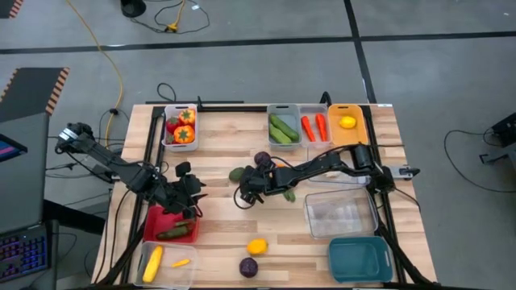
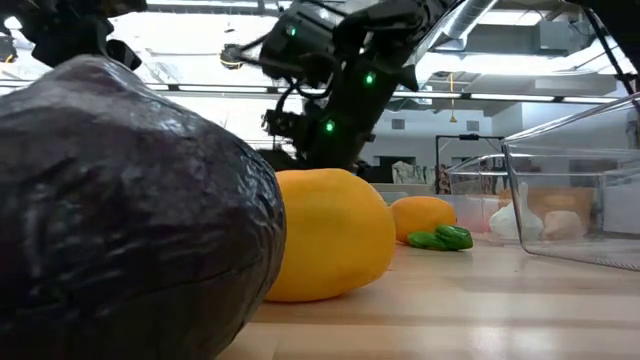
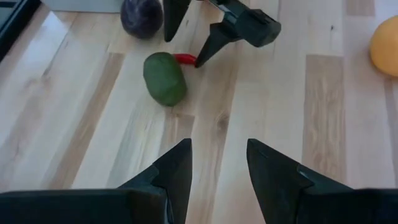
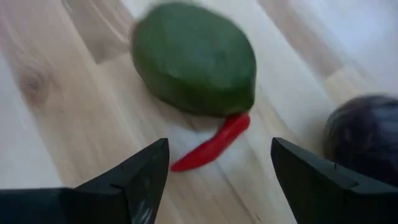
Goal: Sort produce into baskets
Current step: Put the red chili pepper into the red bin
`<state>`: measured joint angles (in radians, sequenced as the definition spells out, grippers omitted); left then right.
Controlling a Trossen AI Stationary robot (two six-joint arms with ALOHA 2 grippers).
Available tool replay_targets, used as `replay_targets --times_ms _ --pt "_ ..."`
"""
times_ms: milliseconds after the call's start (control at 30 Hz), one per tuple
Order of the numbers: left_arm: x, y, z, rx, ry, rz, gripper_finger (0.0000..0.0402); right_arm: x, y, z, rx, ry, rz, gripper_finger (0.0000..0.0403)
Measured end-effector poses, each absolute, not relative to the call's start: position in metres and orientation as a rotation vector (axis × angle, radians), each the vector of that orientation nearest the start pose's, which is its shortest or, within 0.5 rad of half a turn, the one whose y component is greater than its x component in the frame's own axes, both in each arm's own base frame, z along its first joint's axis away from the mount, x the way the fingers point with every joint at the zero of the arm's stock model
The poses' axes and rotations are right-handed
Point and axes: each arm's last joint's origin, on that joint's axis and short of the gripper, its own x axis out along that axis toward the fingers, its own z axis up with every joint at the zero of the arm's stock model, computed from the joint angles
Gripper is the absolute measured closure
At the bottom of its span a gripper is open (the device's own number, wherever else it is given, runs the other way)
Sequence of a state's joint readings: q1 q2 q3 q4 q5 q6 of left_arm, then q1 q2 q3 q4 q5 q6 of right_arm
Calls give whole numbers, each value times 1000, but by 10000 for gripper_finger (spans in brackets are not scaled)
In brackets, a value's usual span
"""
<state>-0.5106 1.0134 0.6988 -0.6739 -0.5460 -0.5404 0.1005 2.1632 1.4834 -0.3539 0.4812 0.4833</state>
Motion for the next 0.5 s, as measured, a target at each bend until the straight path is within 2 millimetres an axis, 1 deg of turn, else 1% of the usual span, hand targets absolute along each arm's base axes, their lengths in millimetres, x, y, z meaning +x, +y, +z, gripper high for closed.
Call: replay_targets --times_ms 233,333,500 --pt "167 -76 231 -12 805 252 261 443 26 127 186 897 -590 115" --pt "167 -77 232 -18 798 250 261 444 24 127 214 911 -561 128" --pt "168 -77 232 -20 796 248 261 444 21 127 234 920 -546 164"
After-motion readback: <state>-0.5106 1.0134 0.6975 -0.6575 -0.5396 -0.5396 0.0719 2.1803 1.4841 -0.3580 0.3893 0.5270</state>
